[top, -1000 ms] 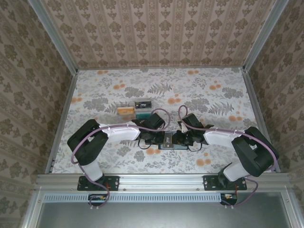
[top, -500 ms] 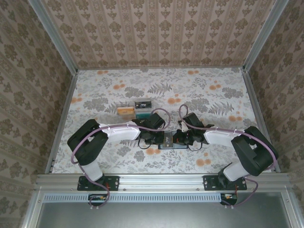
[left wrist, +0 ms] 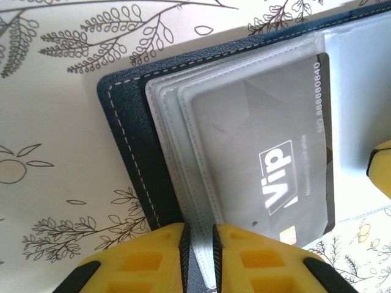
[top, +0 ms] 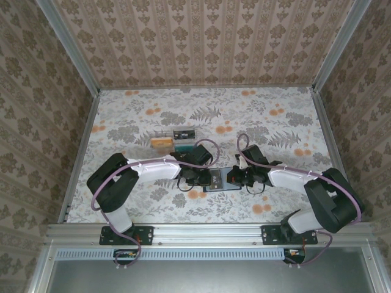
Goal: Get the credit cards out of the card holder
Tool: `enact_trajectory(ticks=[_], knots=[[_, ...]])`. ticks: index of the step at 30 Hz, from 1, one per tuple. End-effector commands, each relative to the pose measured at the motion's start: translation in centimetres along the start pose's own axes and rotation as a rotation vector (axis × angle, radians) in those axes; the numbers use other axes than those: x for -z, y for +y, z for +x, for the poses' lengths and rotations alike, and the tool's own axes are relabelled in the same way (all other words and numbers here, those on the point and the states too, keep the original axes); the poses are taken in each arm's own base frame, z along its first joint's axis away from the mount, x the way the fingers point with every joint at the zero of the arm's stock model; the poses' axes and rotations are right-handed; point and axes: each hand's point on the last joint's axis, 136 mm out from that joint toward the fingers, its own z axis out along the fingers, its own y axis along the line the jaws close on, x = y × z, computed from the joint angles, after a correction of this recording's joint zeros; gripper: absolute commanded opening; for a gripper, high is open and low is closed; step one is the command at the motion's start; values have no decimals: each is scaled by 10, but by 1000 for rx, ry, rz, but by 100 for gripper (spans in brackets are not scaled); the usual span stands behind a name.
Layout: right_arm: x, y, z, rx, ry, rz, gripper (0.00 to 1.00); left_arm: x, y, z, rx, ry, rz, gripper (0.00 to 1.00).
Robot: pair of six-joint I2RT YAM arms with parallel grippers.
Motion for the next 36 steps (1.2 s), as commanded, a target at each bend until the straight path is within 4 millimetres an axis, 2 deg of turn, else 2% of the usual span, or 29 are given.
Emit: enact_trajectory(ticks=[1,2,7,11,13,16,28,36], knots=[[3,3,4,15,15,-18,3,6,-9,-2,-31,-3,14,22],[4,5,3,20,14,-24,7,9,-10,-3,-33,-12,15,23],[6,15,-1,57,8,-39,14,20,-13,-7,-40,-47,24,24],[5,20,-3,83,13,-37,16,23,-10,-6,-36,-54,16,15],[3,23,-4,91,18,-39,16,20,-7,-4,-33,-48,9,8],[-1,24,-5,95,29,-37,16,13,-3,0,-26,-28,0,4],[-18,17,-3,80,74,-23,19,-10,14,13,-2,43,-54,0],[-22,29,-1,80,95,-85,19,-13,13,14,-5,53,-55,0]])
